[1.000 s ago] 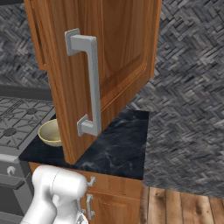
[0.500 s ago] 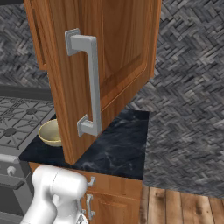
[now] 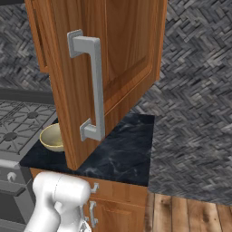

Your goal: Open the cabinet and move the ladle to the pot. Then close the cabinet.

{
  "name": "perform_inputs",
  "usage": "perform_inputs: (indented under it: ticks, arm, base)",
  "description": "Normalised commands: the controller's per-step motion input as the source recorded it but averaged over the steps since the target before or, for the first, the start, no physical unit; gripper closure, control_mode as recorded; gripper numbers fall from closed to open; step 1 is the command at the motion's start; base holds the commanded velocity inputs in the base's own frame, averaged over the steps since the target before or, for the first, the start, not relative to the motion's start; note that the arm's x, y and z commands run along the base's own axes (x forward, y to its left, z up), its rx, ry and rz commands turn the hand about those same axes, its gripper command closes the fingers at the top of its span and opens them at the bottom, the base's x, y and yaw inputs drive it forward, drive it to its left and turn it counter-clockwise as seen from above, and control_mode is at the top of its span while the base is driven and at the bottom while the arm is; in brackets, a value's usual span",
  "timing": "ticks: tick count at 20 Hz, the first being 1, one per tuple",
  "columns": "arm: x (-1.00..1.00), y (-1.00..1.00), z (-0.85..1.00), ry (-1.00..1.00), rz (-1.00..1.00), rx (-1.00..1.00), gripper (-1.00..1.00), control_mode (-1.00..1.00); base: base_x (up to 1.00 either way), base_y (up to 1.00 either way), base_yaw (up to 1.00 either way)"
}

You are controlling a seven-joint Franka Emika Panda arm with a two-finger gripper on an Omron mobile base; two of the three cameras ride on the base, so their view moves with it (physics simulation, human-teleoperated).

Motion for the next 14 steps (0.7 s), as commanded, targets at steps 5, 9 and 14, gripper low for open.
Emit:
perform_inputs:
  ticks: [5,9,14]
  arm:
    - [0.16,-0.21,0.0,-0.05,-0.06,0.0,-1.0,-1.0]
    - [0.12,-0.28,-0.01,-0.05,-0.14,0.0,-1.0,-1.0]
    - [0.09,-0.29,-0.05,-0.03,-0.15,0.0,-1.0,-1.0]
  base:
    - [0.0,0.0,0.0]
    - [0.0,0.0,0.0]
    - [0.0,0.0,0.0]
